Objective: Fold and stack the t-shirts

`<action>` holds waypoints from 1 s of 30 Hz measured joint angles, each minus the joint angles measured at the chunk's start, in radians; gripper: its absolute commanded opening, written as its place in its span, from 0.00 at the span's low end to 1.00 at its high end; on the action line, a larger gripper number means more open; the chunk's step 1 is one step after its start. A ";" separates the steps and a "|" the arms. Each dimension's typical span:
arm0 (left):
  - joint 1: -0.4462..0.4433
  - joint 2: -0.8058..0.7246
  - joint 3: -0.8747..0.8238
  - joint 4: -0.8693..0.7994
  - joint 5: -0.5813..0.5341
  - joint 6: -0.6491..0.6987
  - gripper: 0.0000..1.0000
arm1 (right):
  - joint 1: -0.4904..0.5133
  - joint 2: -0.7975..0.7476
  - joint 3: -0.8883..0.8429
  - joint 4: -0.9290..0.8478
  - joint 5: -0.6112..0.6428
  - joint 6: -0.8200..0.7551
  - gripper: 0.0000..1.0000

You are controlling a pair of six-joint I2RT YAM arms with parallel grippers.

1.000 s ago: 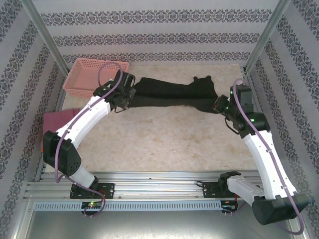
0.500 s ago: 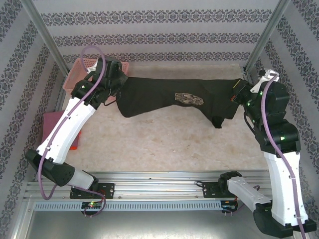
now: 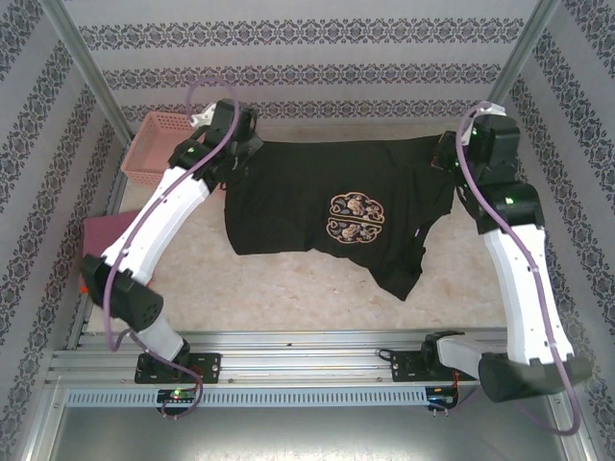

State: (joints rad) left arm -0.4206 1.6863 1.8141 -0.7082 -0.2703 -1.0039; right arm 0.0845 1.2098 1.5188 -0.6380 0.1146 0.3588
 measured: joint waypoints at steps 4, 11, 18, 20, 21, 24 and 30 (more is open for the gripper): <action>0.038 0.199 0.153 0.017 0.012 0.037 0.00 | -0.024 0.147 0.011 0.109 -0.016 -0.021 0.00; 0.095 0.602 0.796 -0.033 0.039 0.093 0.00 | -0.050 0.391 0.251 0.193 -0.061 -0.020 0.00; 0.100 0.606 0.946 0.084 0.077 0.114 0.00 | -0.061 0.414 0.544 0.256 -0.130 -0.003 0.00; 0.100 0.581 0.946 0.113 0.103 0.114 0.00 | -0.064 0.393 0.579 0.275 -0.140 -0.003 0.00; 0.100 0.566 0.946 0.119 0.116 0.115 0.00 | -0.066 0.374 0.580 0.280 -0.144 -0.003 0.00; 0.100 0.489 0.884 0.118 0.145 0.125 0.00 | -0.070 0.287 0.507 0.294 -0.152 -0.008 0.00; 0.098 0.168 0.298 0.212 0.211 0.115 0.00 | -0.076 0.022 0.071 0.290 -0.162 -0.011 0.00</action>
State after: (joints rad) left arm -0.3225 1.8545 2.1124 -0.4965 -0.0589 -0.8890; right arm 0.0086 1.2316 1.5894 -0.3481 -0.0471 0.3477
